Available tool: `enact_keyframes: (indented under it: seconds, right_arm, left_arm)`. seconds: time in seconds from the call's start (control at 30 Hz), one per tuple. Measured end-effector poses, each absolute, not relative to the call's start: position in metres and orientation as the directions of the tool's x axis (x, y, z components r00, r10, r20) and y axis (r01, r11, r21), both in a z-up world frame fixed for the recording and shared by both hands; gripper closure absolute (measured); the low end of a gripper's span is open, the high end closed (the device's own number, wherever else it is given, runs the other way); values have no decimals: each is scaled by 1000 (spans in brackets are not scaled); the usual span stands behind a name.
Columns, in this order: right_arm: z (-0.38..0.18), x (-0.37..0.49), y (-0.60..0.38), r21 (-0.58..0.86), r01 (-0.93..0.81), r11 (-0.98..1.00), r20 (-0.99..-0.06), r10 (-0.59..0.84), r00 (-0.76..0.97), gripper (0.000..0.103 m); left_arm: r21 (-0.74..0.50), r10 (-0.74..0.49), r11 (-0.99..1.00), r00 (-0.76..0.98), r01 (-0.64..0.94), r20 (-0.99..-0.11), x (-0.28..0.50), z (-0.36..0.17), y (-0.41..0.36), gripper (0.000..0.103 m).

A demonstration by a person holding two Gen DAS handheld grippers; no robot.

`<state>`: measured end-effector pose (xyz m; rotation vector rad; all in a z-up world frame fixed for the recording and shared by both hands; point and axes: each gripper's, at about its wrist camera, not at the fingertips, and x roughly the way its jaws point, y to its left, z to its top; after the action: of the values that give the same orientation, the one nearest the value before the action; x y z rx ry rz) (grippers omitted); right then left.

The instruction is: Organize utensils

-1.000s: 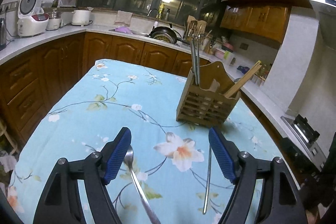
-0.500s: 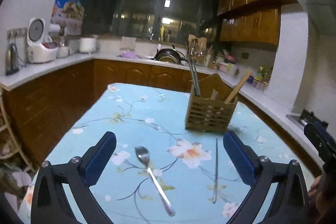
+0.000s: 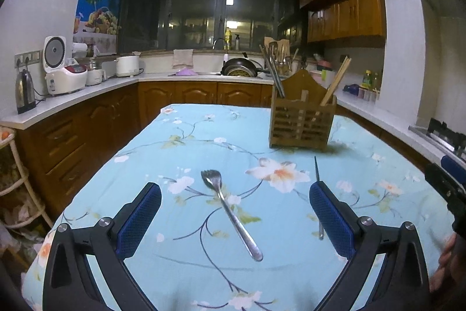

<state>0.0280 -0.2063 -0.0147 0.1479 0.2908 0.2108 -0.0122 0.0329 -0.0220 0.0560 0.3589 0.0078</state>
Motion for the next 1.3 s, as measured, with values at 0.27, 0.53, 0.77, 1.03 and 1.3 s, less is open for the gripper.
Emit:
enact_keyframes:
  seconds: [0.27,0.53,0.77,1.03,1.3]
  right_arm:
    - [-19,26,-212,190,-174,966,-276,223,935,0]
    - [-20,25,-214,204,-168,964,-281,222,934,0]
    - [-20,23,-216,206,-173,963,-275,227,934,0]
    - [-19,22,-214,199,-180,963,-269,230,935,0]
    - [-19,22,-214,205,-182,962,-274,235,933,0]
  left_arm:
    - [94,37,996,934,-4,-355,-15,-24,30,1]
    - [105,44,994,929,-5,-367,-15,-23,33,1]
    - [101,44,995,929,-7,-366,-16,-23,37,1]
    - [99,43,995,938,-9,-345,-21,-25,41,1]
    - [115,56,993,936,-16,-348,-21,-27,40,1]
